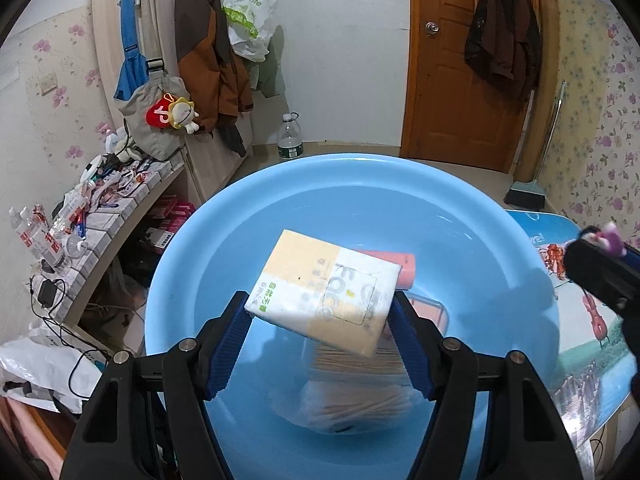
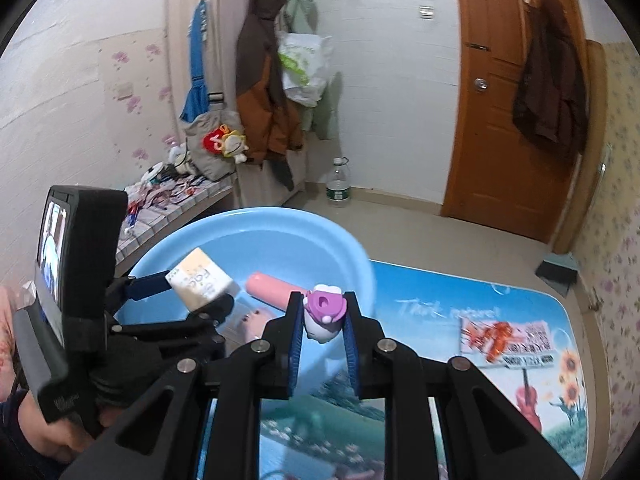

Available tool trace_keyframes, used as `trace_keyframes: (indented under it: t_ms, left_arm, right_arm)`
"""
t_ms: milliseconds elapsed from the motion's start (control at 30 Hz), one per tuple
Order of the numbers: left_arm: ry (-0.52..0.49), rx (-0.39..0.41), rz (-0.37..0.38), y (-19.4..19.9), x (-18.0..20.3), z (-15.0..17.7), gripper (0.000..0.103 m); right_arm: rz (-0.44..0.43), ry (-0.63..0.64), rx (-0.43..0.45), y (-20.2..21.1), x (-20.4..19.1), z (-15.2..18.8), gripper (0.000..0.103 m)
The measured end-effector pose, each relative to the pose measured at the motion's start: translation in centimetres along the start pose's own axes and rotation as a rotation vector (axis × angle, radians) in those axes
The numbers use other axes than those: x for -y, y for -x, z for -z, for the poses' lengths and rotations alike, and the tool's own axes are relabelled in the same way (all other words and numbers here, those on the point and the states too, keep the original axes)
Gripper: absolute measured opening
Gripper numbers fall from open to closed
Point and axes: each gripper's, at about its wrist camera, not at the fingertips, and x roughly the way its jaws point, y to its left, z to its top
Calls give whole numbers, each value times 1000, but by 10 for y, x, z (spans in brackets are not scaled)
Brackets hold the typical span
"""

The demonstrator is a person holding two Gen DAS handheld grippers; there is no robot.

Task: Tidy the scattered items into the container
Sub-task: 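Lower the white tissue pack into the basin and open the left gripper, then lower the pink figurine into the basin and open the right gripper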

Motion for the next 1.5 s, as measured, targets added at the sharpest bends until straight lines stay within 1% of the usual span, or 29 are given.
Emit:
trace_keyframes:
  t_ms: [267, 500, 700, 900, 1033, 1133, 1233, 1367, 1500]
  left_arm:
    - [30, -32, -3, -12, -13, 0, 67]
    - [16, -34, 4, -16, -12, -1, 67]
    - [15, -35, 10, -15, -14, -1, 67]
    - [13, -33, 13, -15, -15, -2, 68]
    - [17, -20, 27, -9, -17, -1, 68]
    - [29, 3, 32, -1, -20, -1, 73]
    - [34, 23, 21, 5, -25, -2, 75]
    - [63, 46, 16, 15, -39, -2, 78]
    - [90, 65, -6, 22, -54, -2, 80]
  right_arm:
    - [-17, 28, -38, -31, -14, -1, 20]
    - [-10, 30, -67, -53, -20, -2, 20]
    - [-7, 26, -77, -60, -21, -3, 20]
    - [-8, 29, -83, -60, -20, 1, 20]
    - [-10, 29, -85, -61, -20, 1, 20]
    - [-9, 27, -85, -61, -22, 2, 20]
    - [-13, 28, -88, -61, -22, 3, 20]
    - [-23, 33, -95, -63, -26, 5, 20]
    - [-28, 45, -109, -67, -33, 8, 20]
